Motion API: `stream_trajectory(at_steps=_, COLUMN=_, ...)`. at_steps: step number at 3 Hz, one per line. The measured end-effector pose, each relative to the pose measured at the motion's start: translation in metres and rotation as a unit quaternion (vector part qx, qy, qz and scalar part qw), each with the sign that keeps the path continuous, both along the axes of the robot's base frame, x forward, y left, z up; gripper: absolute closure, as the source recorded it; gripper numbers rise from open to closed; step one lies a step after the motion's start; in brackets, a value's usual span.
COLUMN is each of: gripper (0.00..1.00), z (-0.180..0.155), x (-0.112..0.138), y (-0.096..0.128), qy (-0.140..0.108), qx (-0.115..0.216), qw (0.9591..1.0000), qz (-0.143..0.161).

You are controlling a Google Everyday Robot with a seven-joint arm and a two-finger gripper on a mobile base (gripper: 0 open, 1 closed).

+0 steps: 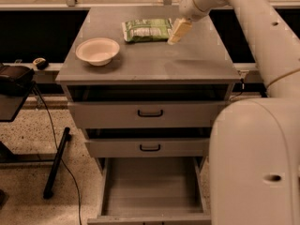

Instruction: Place green jalapeno chip bag into bottom drawer

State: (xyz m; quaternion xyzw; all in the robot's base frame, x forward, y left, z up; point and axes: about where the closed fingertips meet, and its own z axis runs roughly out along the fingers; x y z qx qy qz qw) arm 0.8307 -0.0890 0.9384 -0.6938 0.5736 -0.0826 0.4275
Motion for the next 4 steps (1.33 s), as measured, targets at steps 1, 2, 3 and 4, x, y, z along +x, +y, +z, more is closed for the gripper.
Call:
stream_trajectory(at_steps=1, gripper=0.32, z=-0.032, x=0.037, y=0.013, qy=-0.006, qx=0.012, qw=0.9999, qz=-0.010)
stream_trajectory(at_steps=2, gripper=0.39, z=-0.057, x=0.054, y=0.013, qy=0.000, qx=0.012, qw=0.9996, qz=-0.024)
stream_trajectory(at_steps=3, gripper=0.36, z=-0.076, x=0.062, y=0.014, qy=0.007, qx=0.008, qw=0.9996, qz=-0.027)
stream_trajectory(at_steps=4, gripper=0.39, z=-0.074, x=0.062, y=0.014, qy=0.007, qx=0.008, qw=0.9996, qz=-0.027)
